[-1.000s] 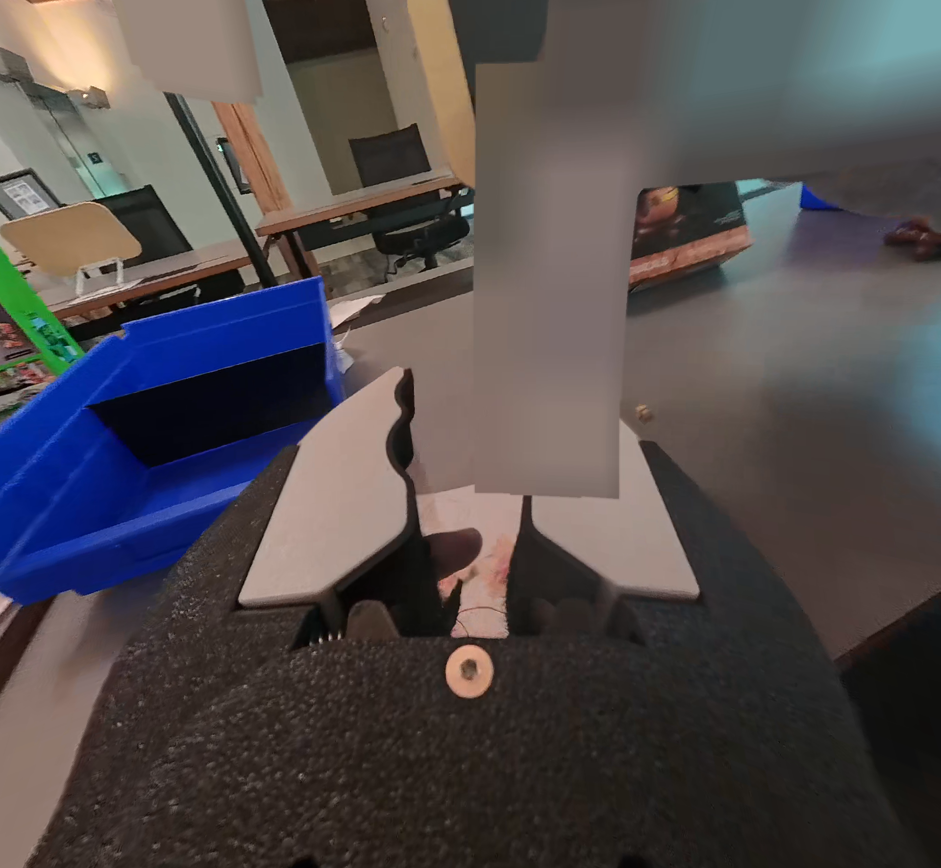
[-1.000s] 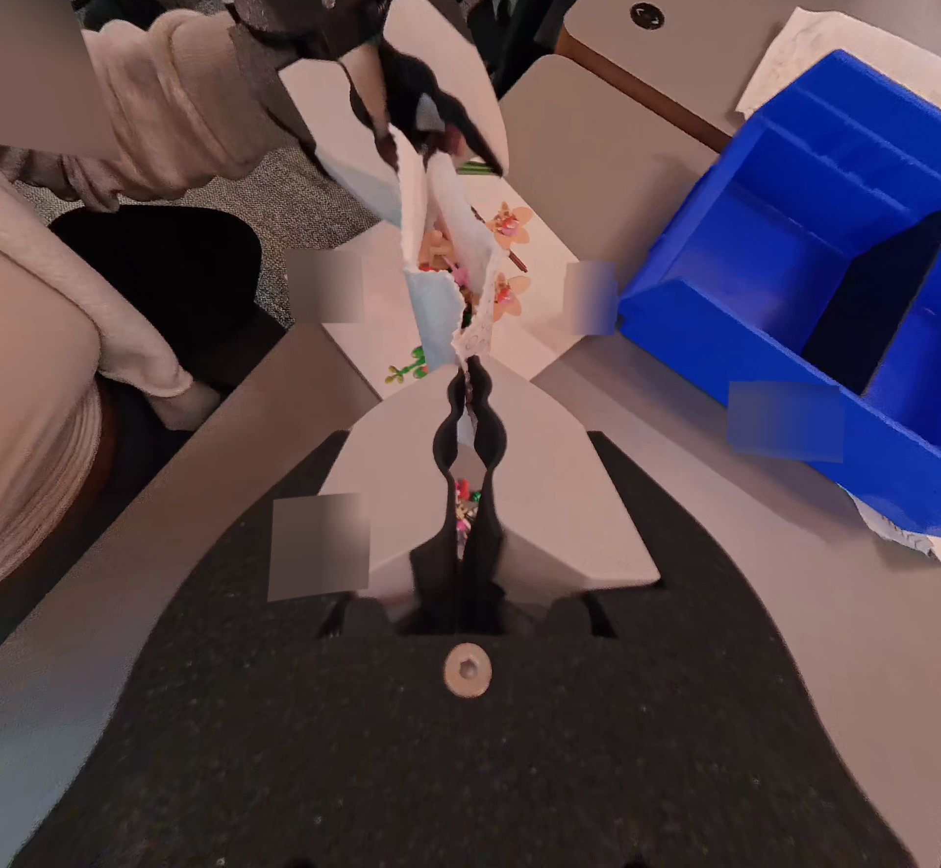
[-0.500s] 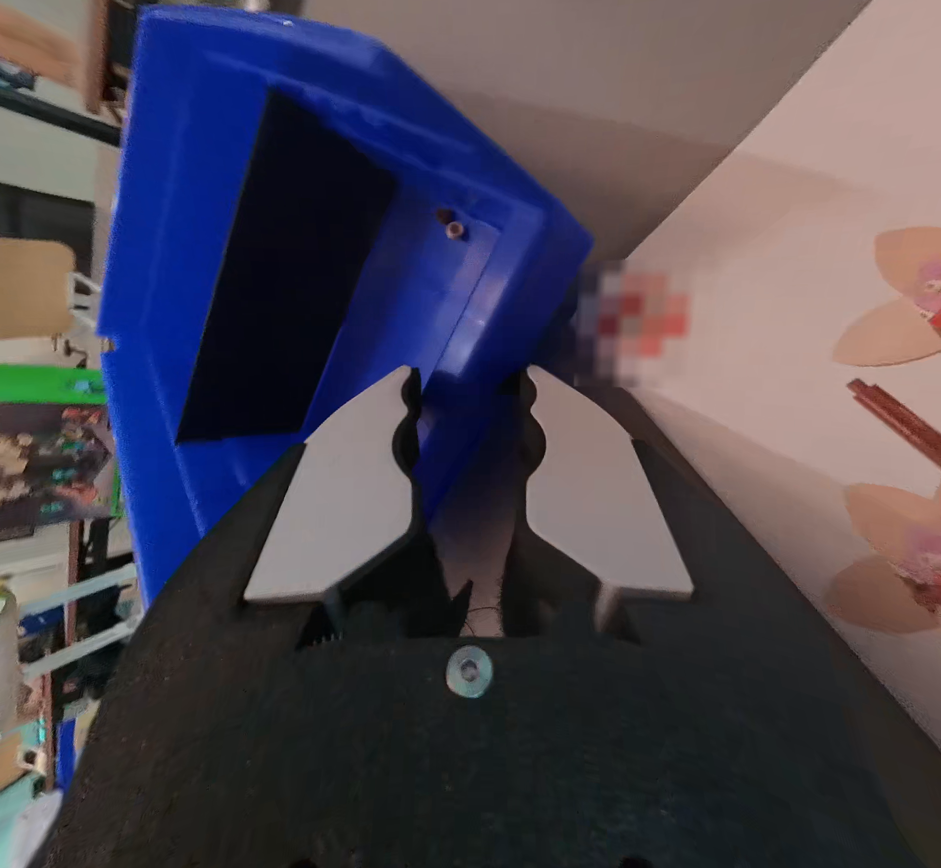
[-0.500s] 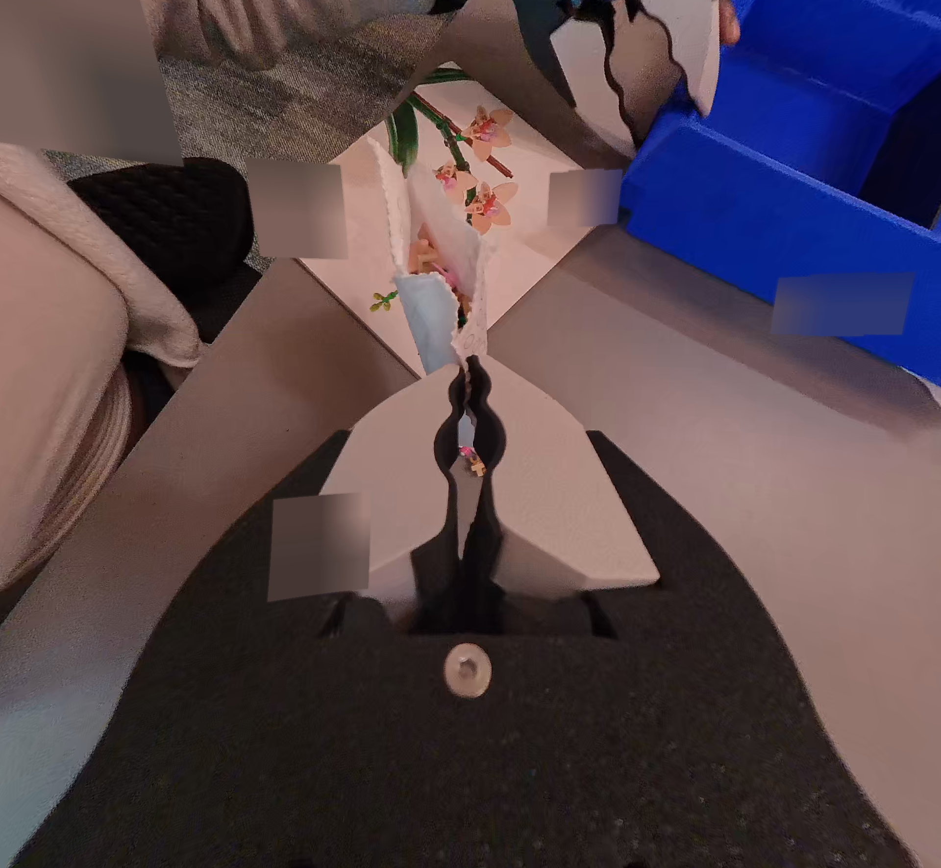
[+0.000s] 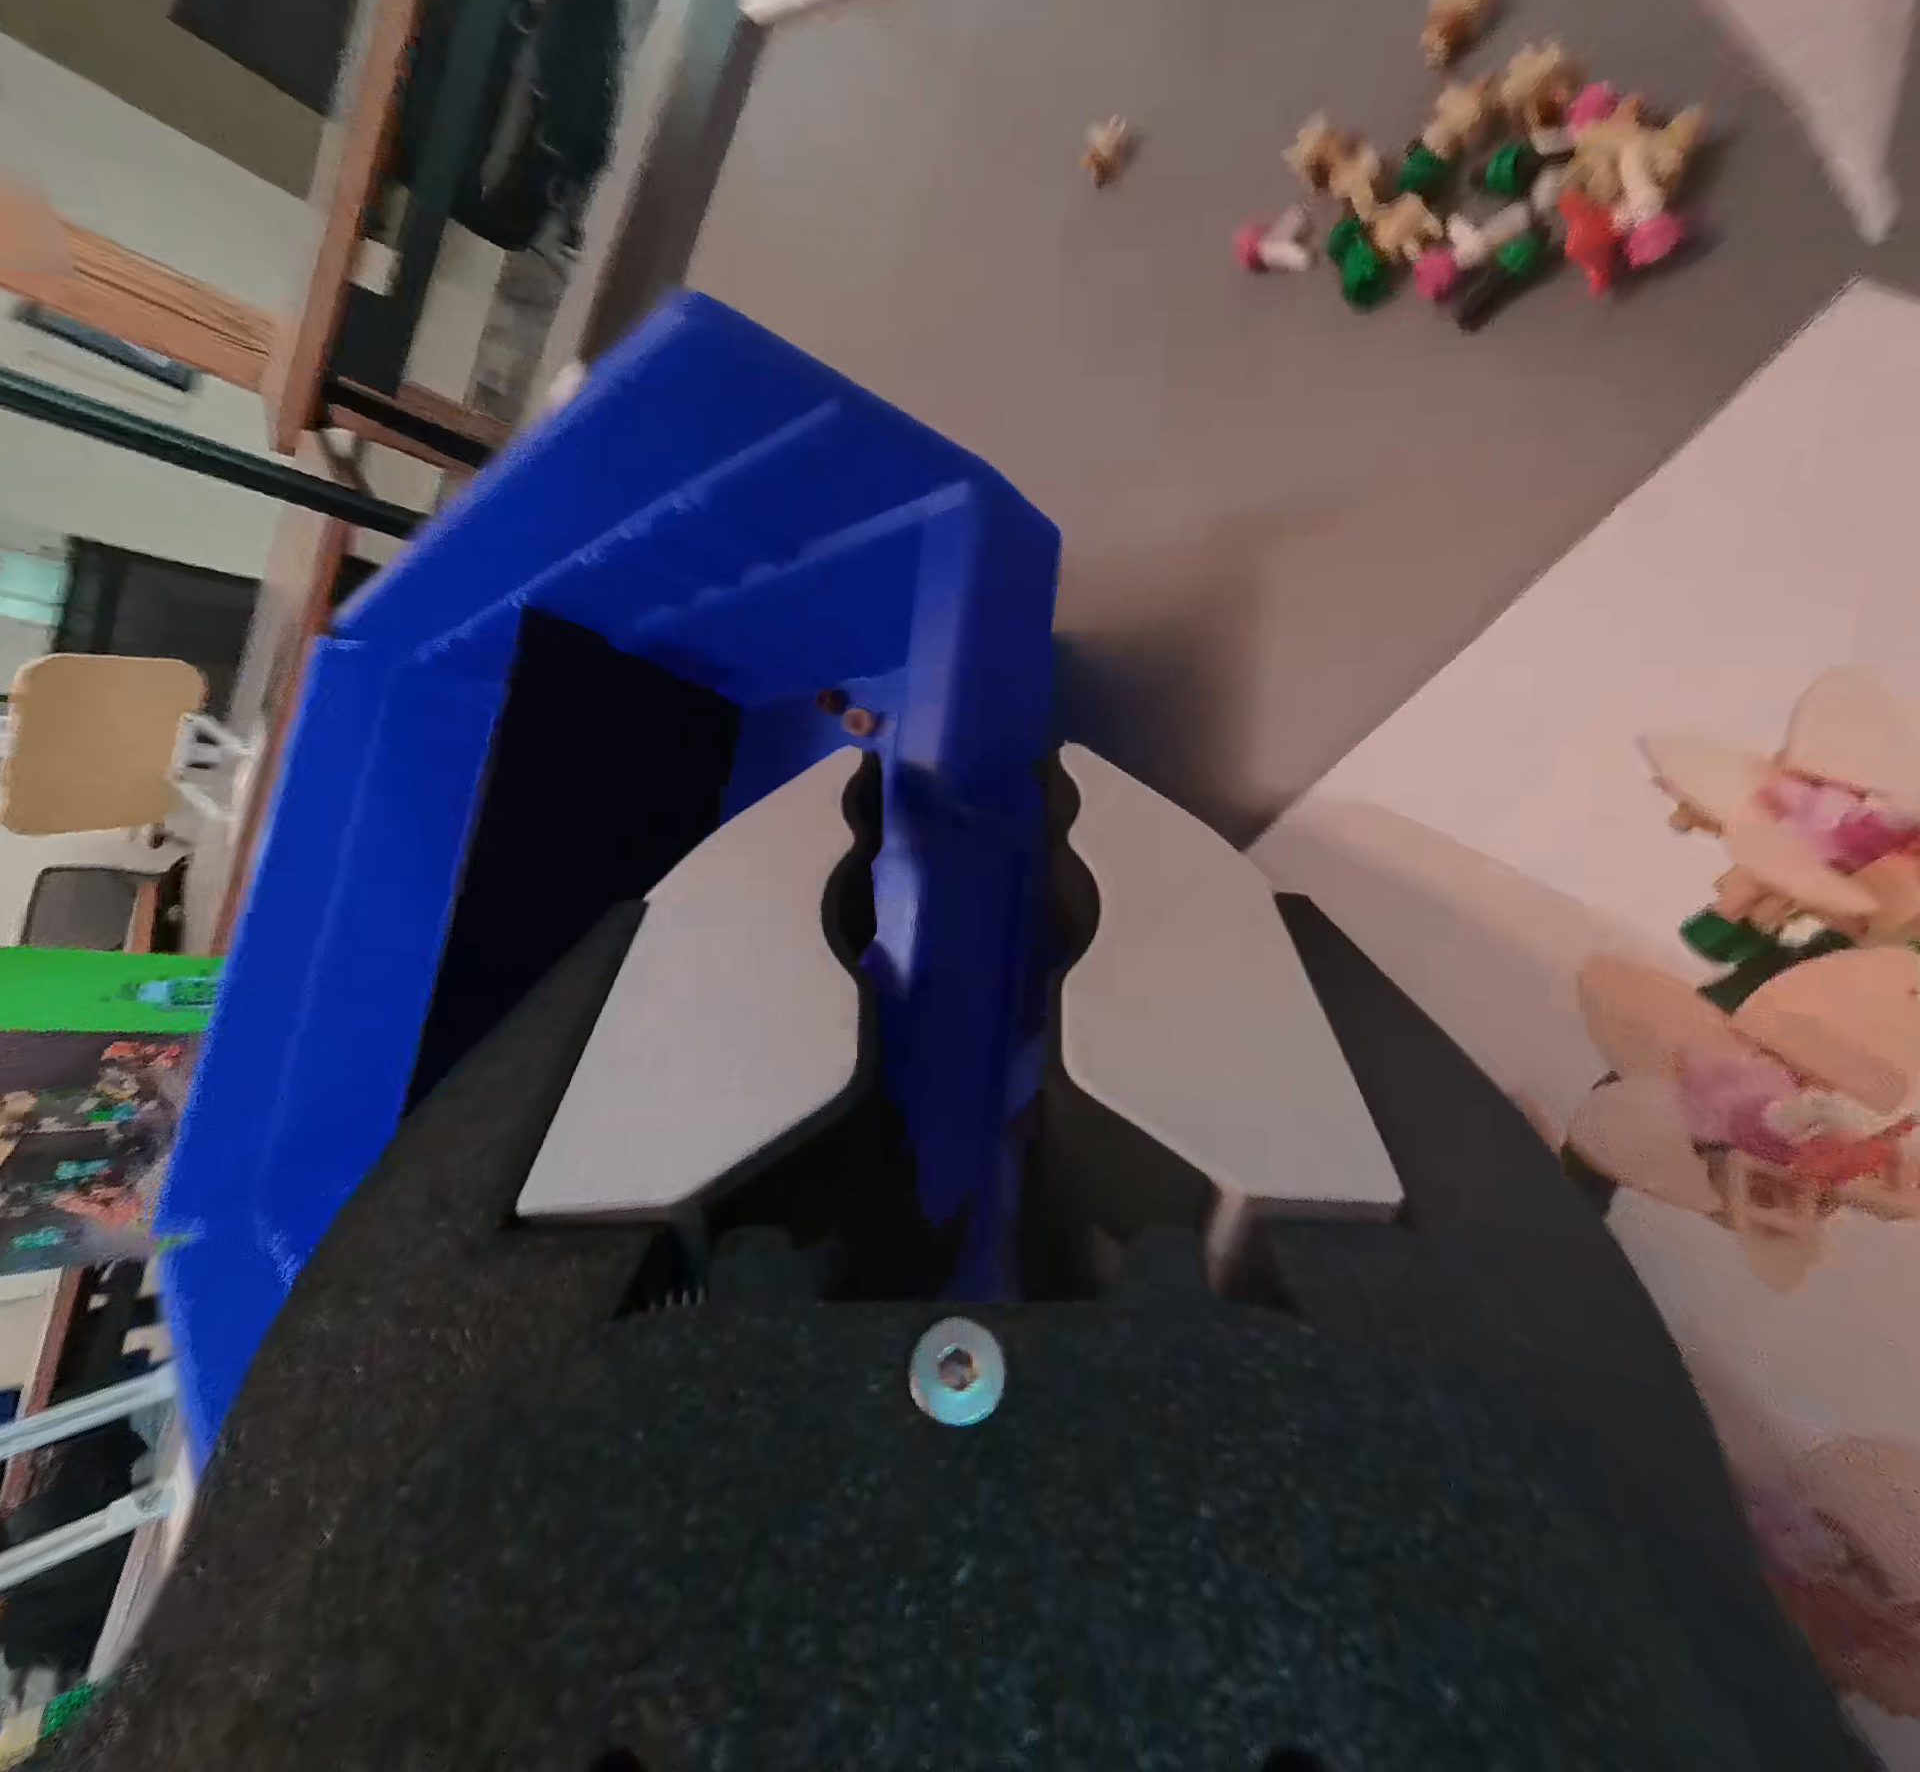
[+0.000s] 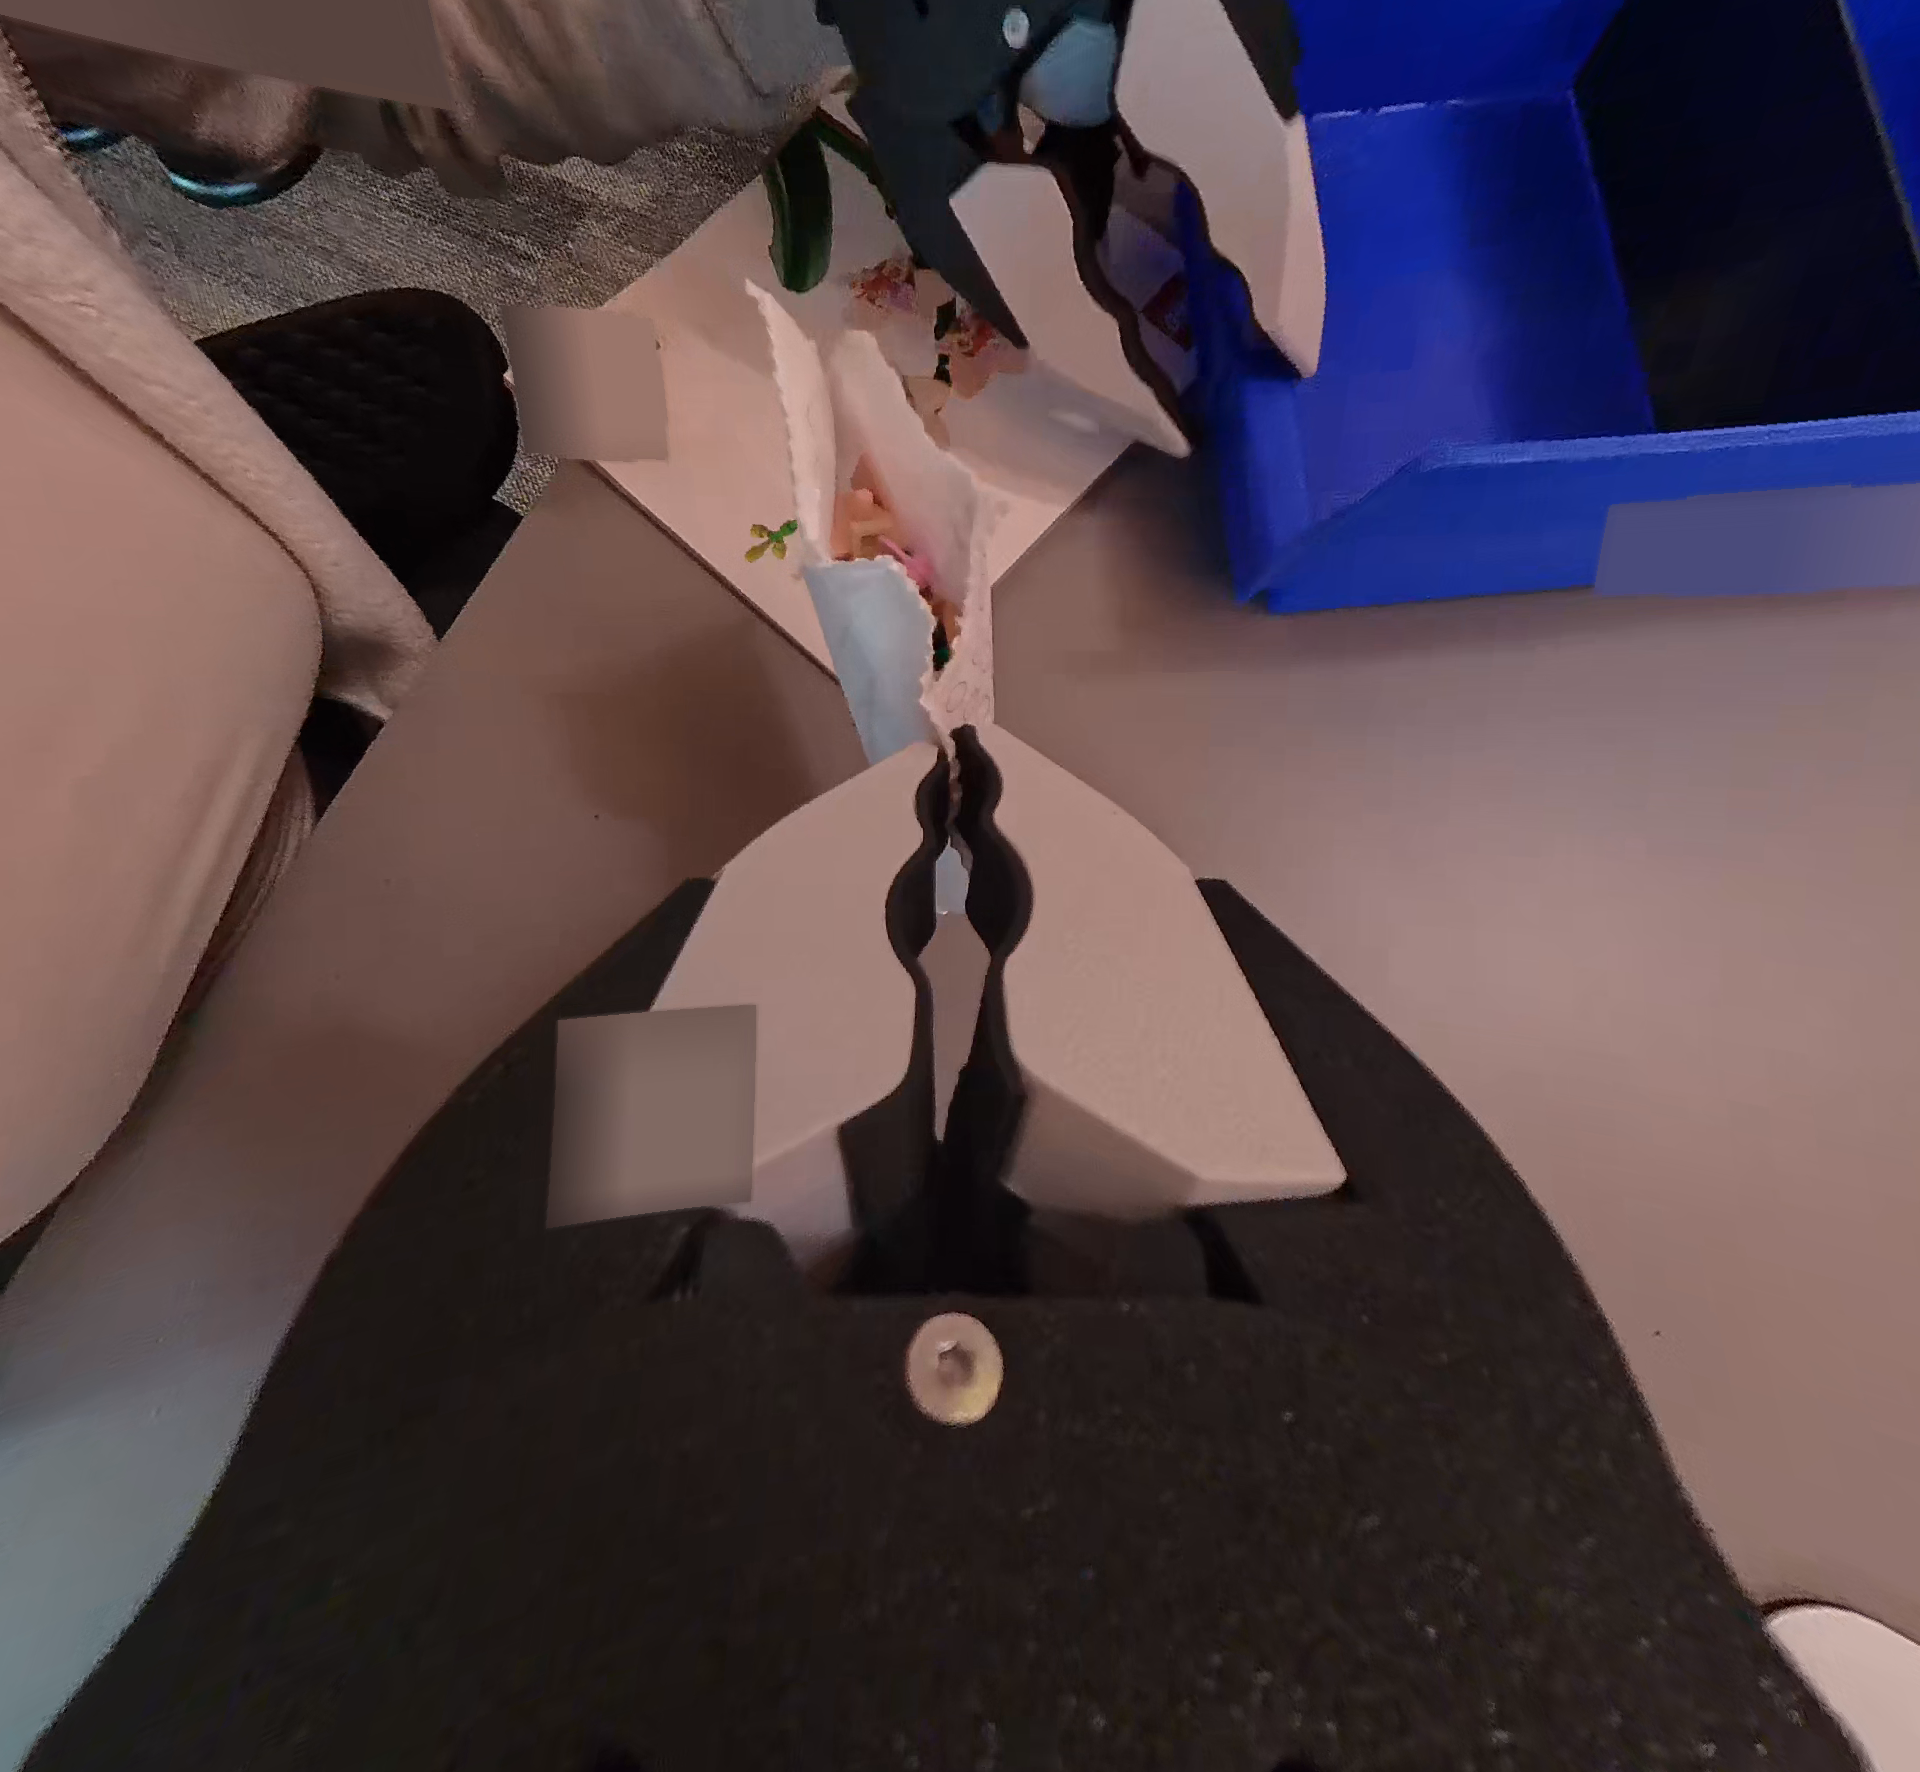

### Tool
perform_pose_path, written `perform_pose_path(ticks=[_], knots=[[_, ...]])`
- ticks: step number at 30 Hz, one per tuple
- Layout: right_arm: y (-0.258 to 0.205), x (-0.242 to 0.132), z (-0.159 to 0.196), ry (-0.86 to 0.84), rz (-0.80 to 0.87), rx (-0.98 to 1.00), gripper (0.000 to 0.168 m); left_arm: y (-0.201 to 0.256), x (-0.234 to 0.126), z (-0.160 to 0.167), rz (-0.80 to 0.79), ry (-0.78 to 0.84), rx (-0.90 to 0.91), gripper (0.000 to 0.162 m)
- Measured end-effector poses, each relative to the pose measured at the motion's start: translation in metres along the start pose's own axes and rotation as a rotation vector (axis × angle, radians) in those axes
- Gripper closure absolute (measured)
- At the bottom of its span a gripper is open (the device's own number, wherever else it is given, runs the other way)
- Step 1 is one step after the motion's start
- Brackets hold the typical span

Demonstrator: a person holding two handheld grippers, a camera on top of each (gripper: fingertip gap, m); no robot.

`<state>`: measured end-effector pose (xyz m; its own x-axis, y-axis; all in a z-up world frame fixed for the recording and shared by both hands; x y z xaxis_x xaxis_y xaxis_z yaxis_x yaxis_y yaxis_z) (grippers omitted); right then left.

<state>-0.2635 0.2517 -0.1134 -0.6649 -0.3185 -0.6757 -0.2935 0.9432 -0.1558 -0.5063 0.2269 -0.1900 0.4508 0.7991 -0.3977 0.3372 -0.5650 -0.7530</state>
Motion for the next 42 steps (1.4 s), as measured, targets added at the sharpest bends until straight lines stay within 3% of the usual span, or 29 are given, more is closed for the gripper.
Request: perform_pose_path(ticks=[3, 7, 11, 17, 20, 25, 28, 31, 34, 37, 39, 42], knots=[[0.004, -0.001, 0.001, 0.003, 0.006, 0.006, 0.168, -0.012, -0.022, -0.009, -0.117, 0.121, -0.215, 0.129], [0.010, -0.005, -0.009, 0.028, 0.016, -0.015, 0.168, 0.000, -0.058, -0.025, 0.115, 0.396, -0.625, 0.107], [0.013, 0.001, -0.025, 0.050, -0.012, -0.062, 0.168, 0.029, -0.058, -0.044, 0.120, 0.397, -0.759, 0.091], [0.008, 0.024, -0.045, 0.036, -0.067, -0.115, 0.168, 0.043, -0.050, -0.059, 0.022, 0.354, -0.762, 0.102], [0.004, 0.033, -0.051, 0.029, -0.092, -0.133, 0.168, 0.048, -0.053, -0.060, -0.021, 0.372, -0.751, 0.131], [-0.002, 0.042, -0.060, 0.022, -0.125, -0.154, 0.167, 0.054, -0.065, -0.055, -0.039, 0.415, -0.808, 0.135], [0.001, 0.043, -0.068, -0.035, -0.154, -0.181, 0.156, 0.060, -0.072, -0.052, -0.064, 0.407, -0.823, 0.135], [0.023, 0.030, -0.088, -0.148, -0.125, -0.249, 0.141, 0.063, -0.081, -0.045, -0.112, 0.397, -0.864, 0.135], [0.075, 0.028, -0.118, -0.386, 0.005, -0.307, 0.140, 0.064, -0.088, -0.039, -0.141, 0.399, -0.879, 0.135], [0.121, 0.054, -0.137, -0.608, -0.039, -0.221, 0.131, 0.063, -0.094, -0.036, -0.172, 0.404, -0.884, 0.135], [0.143, 0.082, -0.135, -0.822, -0.083, -0.099, 0.126, 0.064, -0.097, -0.035, -0.178, 0.409, -0.883, 0.135], [0.173, 0.114, -0.124, -1.051, -0.011, -0.012, 0.121, 0.064, -0.101, -0.035, -0.189, 0.419, -0.883, 0.135]])
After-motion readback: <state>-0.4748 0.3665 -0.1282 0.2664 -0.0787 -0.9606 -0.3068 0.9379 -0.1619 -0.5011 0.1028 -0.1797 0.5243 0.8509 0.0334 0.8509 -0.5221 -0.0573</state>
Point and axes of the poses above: each gripper's, where its closed fingertips meet, x out along the fingers, z out of its underside, y = z × x across the jaws, the point moved 10 cm from there along -x, back along the fingers, and after that the axes turned 10 degrees about -z, right-handed, at the moved point
